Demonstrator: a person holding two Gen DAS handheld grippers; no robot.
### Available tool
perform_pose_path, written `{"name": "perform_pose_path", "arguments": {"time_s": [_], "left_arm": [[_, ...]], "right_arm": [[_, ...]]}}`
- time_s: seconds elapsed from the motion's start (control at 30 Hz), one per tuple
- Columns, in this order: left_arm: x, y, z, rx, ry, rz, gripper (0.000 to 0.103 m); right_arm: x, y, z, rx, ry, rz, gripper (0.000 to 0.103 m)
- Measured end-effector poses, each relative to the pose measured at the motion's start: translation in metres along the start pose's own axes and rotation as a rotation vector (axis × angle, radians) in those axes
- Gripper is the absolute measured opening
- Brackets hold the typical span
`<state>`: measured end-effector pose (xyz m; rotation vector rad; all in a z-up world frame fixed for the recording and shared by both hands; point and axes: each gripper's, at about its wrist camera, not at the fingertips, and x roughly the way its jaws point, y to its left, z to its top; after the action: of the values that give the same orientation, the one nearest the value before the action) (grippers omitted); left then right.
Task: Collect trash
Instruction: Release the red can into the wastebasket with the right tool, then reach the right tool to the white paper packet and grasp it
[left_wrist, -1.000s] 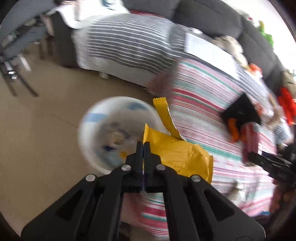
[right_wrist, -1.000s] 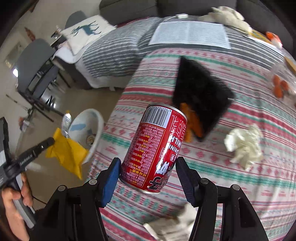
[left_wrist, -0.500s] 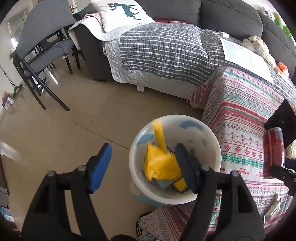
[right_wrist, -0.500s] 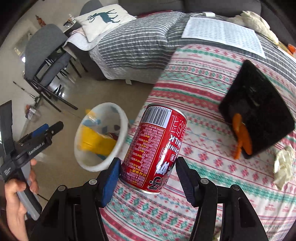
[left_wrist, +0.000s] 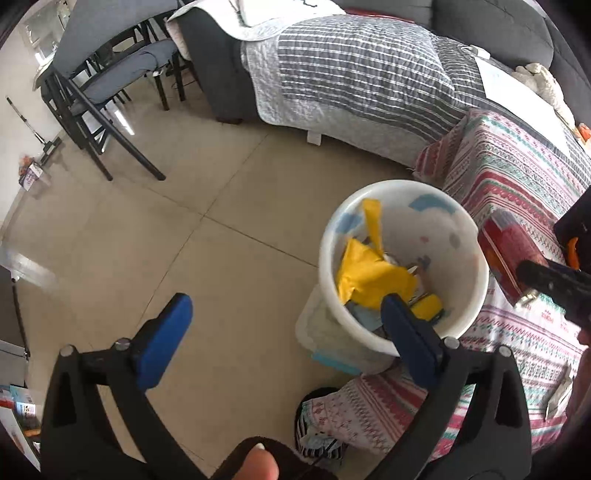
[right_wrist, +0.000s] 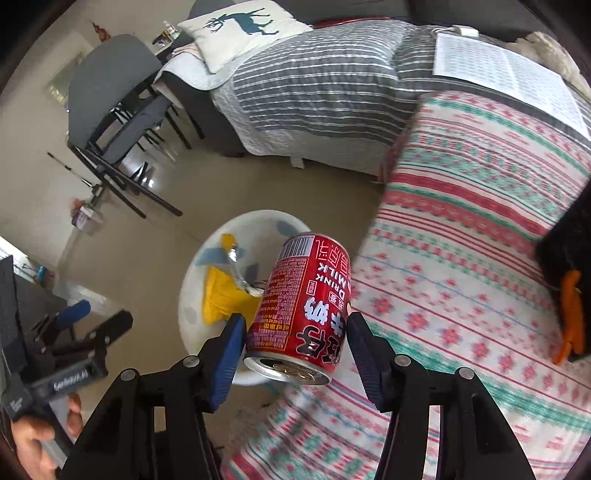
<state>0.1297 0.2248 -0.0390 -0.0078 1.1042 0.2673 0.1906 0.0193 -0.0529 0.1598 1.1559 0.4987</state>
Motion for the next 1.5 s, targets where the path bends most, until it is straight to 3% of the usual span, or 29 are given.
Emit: {"name": "perform_pose_path", "arguments": {"time_s": [0.2, 0.33, 0.53, 0.67, 0.83, 1.03, 1.27, 1.5], "left_arm": [[0.002, 0.007, -0.002, -0.005, 0.017, -0.011, 0.101], [0.002, 0.008, -0.003, -0.004, 0.021, -0.018, 0.101], [0.0, -0.001, -0.003, 0.005, 0.029, -0.045, 0.101], [-0.005, -0.014, -0.006, 0.034, 0.027, -0.07, 0.101], [-0.016, -0.039, -0.012, 0.08, 0.028, -0.128, 0.101], [-0.03, -0.077, -0.023, 0.17, 0.039, -0.196, 0.102], [-0.045, -0.113, -0.034, 0.257, 0.045, -0.24, 0.102], [-0.054, -0.134, -0.041, 0.29, 0.043, -0.265, 0.102]], "right_arm": [[0.011, 0.012, 0.002, 0.012, -0.022, 0.051, 0.058], [0.0, 0.016, 0.001, 0.003, -0.056, 0.062, 0.065], [-0.031, -0.001, -0.011, -0.007, -0.068, -0.039, 0.074], [-0.068, -0.032, -0.029, 0.0, -0.077, -0.106, 0.08], [-0.105, -0.072, -0.054, 0.015, -0.073, -0.193, 0.081], [-0.127, -0.118, -0.098, 0.041, 0.033, -0.264, 0.082], [-0.12, -0.147, -0.148, 0.08, 0.184, -0.263, 0.082], [-0.105, -0.157, -0.163, 0.077, 0.231, -0.266, 0.082]]}}
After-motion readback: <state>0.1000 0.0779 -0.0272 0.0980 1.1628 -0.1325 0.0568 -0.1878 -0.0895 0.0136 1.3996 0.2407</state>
